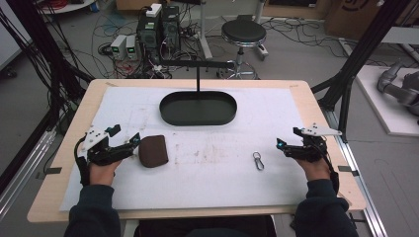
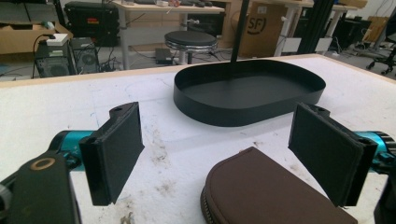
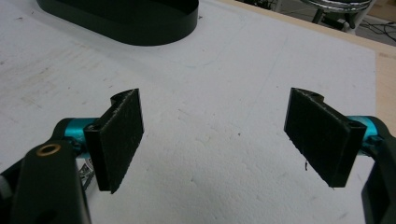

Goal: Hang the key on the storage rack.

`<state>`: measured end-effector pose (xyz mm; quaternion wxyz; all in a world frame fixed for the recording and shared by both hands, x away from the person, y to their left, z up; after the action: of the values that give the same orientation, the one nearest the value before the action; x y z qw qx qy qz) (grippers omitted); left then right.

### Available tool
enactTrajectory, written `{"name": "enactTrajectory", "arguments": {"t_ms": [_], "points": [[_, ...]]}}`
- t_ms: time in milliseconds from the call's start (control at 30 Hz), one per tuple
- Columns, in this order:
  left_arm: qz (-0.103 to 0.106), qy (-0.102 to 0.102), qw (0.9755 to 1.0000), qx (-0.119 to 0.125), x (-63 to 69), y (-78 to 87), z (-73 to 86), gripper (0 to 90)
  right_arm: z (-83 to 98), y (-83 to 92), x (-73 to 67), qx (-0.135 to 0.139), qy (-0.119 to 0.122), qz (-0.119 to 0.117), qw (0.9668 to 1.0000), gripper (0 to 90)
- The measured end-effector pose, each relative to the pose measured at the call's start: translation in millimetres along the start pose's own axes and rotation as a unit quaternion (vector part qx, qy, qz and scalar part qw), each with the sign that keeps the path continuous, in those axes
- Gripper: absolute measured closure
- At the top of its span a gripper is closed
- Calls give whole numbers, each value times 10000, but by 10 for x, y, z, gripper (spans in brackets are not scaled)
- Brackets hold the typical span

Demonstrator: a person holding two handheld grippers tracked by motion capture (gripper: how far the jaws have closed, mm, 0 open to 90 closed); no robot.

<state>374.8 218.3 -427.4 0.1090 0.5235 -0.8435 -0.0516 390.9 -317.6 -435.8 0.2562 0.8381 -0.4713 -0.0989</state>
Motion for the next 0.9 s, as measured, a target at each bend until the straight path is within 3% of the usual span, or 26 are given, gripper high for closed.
{"name": "enactTrajectory", "arguments": {"t_ms": [333, 500, 700, 767, 867, 900], "points": [[38, 15, 10000, -37, 1, -81, 6, 174, 61, 40, 25, -20, -71, -10, 10000, 200], [35, 3, 10000, -24, 6, -78, -9, 177, 79, 55, -12, -87, 68, -71, 9999, 201], [86, -21, 9999, -56, 39, -63, 3, 184, 125, 46, -100, -306, 79, -306, 9990, 233], [86, -29, 9999, -67, 38, -59, 6, 184, 138, 8, -182, -393, 73, -438, 9982, 244], [68, 22, 9999, -84, 15, -61, 23, 188, 176, -138, -368, -660, 155, -798, 9945, 314], [68, 22, 9999, -84, 15, -61, 23, 189, 176, -138, -368, -660, 155, -798, 9945, 314]]}}
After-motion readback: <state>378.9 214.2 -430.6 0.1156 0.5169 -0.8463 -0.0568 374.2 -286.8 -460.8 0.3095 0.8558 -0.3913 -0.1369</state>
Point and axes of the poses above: each handheld gripper's, and its own axes: y roughly backward along the jaws, z roughly out of its underside, x roughly to its right, the point moved 7 cm from there along -y, roughly forward along the jaws, and after that the axes turned 2 degrees about y, right-handed, at the moved point
